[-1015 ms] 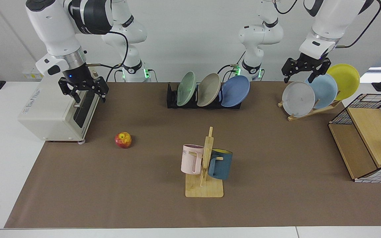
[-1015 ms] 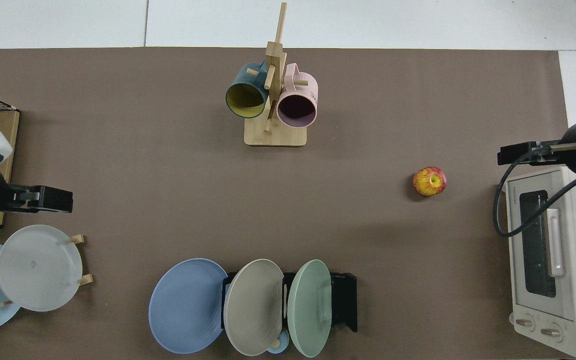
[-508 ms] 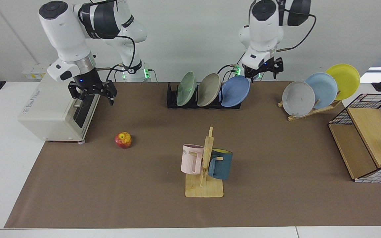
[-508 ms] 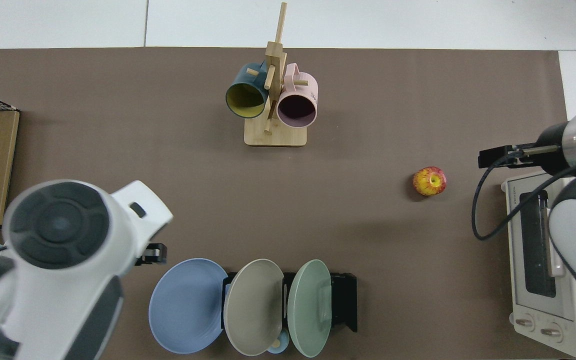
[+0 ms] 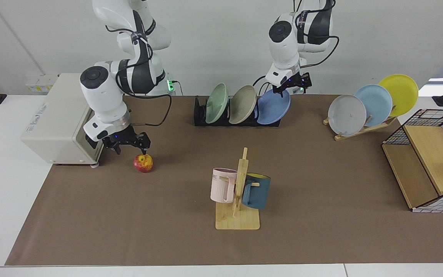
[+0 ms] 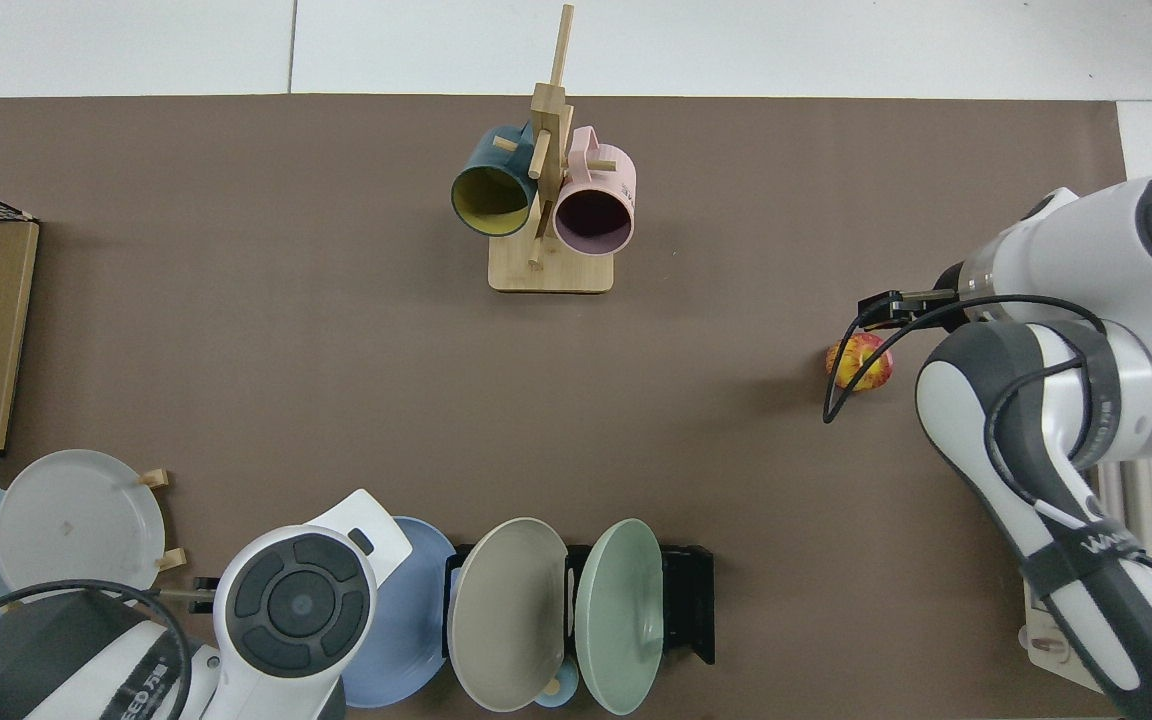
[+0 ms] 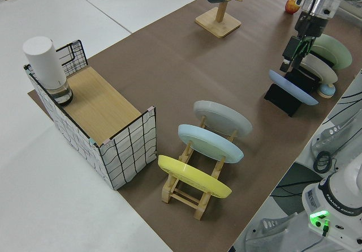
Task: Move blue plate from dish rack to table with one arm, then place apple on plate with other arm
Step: 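Reach the left gripper to the blue plate while the right gripper reaches the apple, then lift the blue plate from the rack while the right gripper grasps the apple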
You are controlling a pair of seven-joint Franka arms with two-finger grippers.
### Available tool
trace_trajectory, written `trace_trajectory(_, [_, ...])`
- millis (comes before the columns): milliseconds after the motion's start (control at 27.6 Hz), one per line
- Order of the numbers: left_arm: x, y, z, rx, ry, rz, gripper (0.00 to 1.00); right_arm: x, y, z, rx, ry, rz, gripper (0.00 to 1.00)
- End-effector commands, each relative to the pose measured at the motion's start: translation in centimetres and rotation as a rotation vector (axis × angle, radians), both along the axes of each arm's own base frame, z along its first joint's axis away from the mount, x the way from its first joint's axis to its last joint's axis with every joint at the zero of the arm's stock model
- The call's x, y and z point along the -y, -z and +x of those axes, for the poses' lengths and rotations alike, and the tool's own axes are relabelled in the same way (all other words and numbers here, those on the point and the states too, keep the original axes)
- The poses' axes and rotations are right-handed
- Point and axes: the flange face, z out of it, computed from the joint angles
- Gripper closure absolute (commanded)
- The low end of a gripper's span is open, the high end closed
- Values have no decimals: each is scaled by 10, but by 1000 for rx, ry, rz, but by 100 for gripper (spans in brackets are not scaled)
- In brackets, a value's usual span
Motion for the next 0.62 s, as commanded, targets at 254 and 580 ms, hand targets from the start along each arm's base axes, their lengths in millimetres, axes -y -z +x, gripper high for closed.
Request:
trace_trajectory(254, [8,34,-20,-20,42,-81,0,-11,59,1,-35,63,2,0])
trace_trajectory(580, [13,50,-23,-53,65,-82,1,-11,108,0,-26,49,-6,0])
